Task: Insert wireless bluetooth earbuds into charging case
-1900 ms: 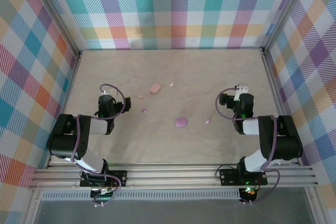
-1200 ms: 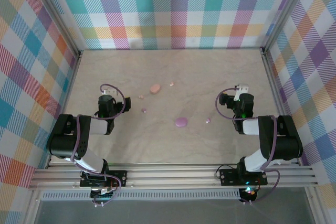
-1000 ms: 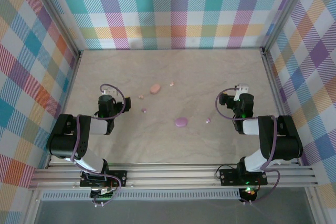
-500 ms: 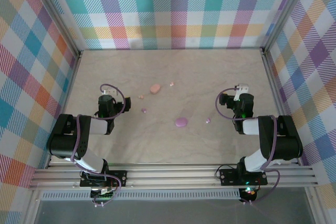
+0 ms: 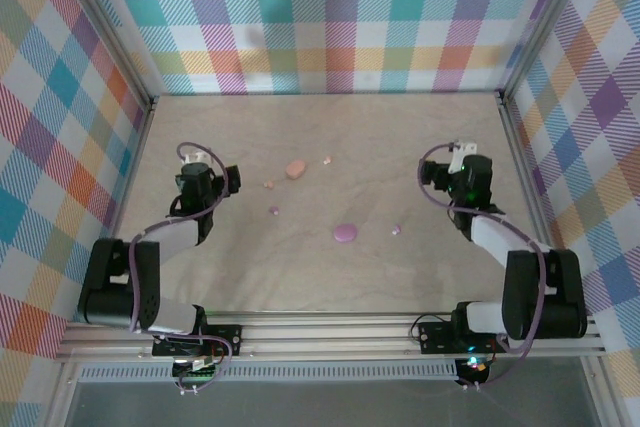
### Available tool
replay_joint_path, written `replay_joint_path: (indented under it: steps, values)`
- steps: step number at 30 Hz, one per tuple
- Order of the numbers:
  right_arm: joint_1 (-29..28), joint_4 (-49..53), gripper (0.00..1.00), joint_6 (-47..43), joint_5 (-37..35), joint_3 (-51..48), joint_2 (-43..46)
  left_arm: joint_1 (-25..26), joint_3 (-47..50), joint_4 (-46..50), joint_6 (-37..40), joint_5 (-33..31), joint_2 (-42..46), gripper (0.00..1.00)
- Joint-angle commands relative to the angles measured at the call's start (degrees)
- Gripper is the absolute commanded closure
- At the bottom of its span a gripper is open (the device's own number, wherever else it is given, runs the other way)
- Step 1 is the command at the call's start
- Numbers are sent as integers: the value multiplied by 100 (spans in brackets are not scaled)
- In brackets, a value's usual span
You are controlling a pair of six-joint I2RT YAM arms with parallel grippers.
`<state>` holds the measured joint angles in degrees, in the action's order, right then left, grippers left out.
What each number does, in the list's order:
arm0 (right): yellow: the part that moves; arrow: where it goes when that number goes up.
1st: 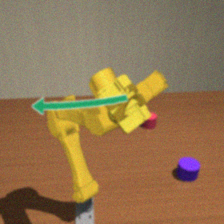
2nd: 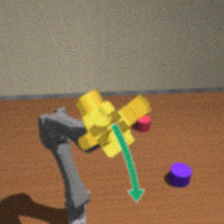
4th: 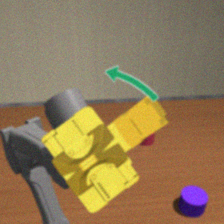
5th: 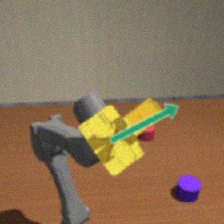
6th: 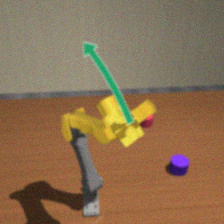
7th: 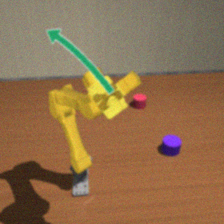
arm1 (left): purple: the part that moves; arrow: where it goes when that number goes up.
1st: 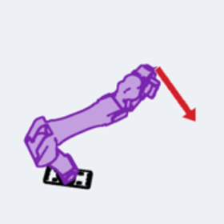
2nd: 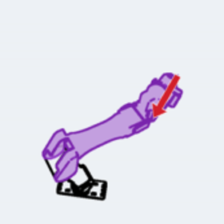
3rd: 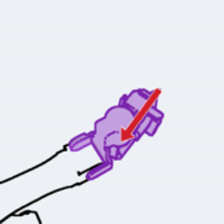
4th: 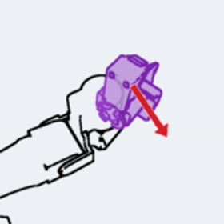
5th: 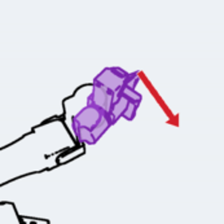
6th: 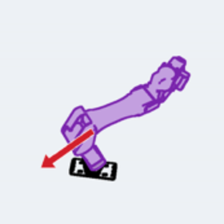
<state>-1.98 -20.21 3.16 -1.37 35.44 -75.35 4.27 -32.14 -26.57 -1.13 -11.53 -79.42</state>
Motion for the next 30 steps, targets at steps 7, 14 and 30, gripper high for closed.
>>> replay_joint_path:
  steps: [7, 14, 30]
  values:
    - [-1185, 3249, 4, -1936, 1756, 1633, 283, 355, -626, 1920, -35, 1990, 909, 0]
    - [-2234, 4040, 0, -3709, 2308, 1694, -110, 1847, -406, 2008, -124, 2256, 1285, 0]
    - [-3151, 3181, 1, -4985, 1515, 977, -1107, 3167, 649, 1761, 1250, 2700, 1898, 4]
